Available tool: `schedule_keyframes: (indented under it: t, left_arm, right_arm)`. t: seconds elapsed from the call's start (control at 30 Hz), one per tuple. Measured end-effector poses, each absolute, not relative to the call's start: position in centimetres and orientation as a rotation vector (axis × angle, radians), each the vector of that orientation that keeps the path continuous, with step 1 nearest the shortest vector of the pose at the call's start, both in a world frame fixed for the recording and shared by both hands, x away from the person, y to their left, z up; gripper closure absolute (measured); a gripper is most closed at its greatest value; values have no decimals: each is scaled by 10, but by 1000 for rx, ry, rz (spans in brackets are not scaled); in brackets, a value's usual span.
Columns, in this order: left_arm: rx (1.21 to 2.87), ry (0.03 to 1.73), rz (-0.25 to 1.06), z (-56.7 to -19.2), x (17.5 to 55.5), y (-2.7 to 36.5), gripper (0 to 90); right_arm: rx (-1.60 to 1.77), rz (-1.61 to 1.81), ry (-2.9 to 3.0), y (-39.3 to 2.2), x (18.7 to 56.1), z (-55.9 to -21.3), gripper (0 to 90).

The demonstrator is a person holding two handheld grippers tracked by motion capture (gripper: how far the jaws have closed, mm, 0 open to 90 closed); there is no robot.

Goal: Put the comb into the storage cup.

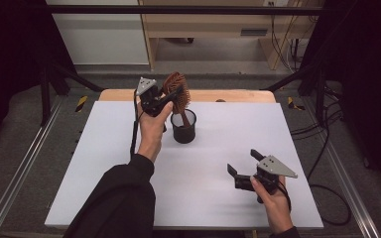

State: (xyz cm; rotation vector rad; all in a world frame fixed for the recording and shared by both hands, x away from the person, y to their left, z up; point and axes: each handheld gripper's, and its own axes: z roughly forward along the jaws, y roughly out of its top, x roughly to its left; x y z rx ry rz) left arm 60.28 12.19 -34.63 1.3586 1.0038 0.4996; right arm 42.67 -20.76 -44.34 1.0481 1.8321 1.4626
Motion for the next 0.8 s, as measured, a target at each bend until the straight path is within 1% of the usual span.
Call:
schedule_keyframes:
  t: [0.3, 0.8]
  left_arm:
    - [1333, 1027, 482, -355, 602, 122, 510]
    - [1348, 1029, 488, -364, 603, 118, 509]
  right_arm:
    - [1045, 1462, 1840, -206, 426, -444, 32]
    - [1043, 1463, 1848, -206, 427, -444, 32]
